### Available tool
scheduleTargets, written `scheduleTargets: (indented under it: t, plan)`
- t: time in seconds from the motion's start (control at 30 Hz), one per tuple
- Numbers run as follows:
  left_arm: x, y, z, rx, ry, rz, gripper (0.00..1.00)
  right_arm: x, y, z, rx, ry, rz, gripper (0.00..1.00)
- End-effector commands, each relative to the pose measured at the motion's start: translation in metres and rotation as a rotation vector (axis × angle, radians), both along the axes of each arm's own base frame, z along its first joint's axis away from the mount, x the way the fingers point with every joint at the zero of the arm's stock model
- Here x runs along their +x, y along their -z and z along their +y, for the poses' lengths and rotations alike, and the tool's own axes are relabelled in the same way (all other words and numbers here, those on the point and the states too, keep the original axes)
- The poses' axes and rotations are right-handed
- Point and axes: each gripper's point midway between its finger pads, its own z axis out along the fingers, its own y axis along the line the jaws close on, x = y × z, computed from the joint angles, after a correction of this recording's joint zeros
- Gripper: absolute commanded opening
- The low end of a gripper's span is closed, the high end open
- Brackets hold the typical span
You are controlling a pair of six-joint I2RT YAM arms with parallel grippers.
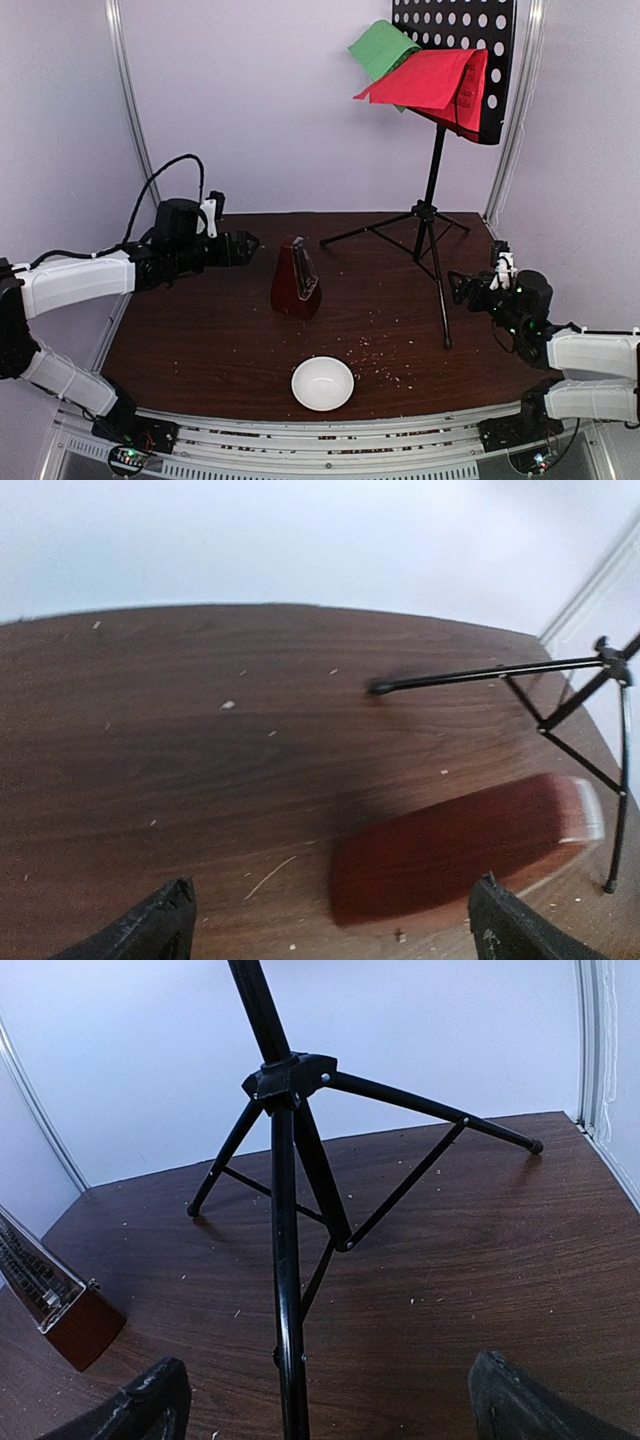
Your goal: Pack up the instrument practice props
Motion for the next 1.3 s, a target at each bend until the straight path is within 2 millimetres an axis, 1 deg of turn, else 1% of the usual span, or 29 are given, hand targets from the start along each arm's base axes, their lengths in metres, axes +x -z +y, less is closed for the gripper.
scheduleTargets:
  t: [0.0,0.1,0.17,0.27,0.37,0.5,0.67,0.77,0.9,1.0,1.27]
  plan:
    - [0.008,0.039,0.019,-0.036,-0.052,0.092,0.98,0.003,-0.015,-0.003,0.023,0.021,-0.01,1.0]
    - [0.016,0.06,0.018,0.027,-0.053,0.13,0.98,0.001,-0.019,-0.01,0.05,0.062,-0.014,1.0]
    - [0.023,0.077,0.019,0.067,-0.063,0.146,0.98,-0.001,-0.023,-0.016,0.076,0.096,-0.02,1.0]
    - [0.033,0.104,0.027,0.15,-0.113,0.176,0.98,-0.005,-0.028,-0.018,0.114,0.103,-0.035,1.0]
    - [0.039,0.12,0.024,0.165,-0.107,0.197,0.98,-0.009,-0.035,-0.014,0.129,0.077,-0.055,1.0]
    - [0.044,0.134,0.008,0.142,-0.048,0.214,0.98,-0.011,-0.034,-0.013,0.118,0.063,-0.044,1.0]
    - [0.045,0.157,-0.001,0.153,-0.008,0.268,0.97,-0.011,-0.029,-0.012,0.114,0.062,-0.018,1.0]
    - [0.041,0.165,-0.005,0.147,0.014,0.289,0.96,-0.011,-0.028,-0.011,0.126,0.057,-0.014,1.0]
    - [0.033,0.165,-0.012,0.141,0.039,0.288,0.96,-0.011,-0.028,-0.01,0.135,0.053,-0.015,1.0]
    - [0.026,0.169,-0.018,0.152,0.062,0.302,0.96,-0.011,-0.026,-0.009,0.134,0.048,-0.012,1.0]
    - [0.003,0.173,-0.043,0.152,0.132,0.327,0.96,-0.011,-0.025,-0.007,0.128,0.037,-0.005,1.0]
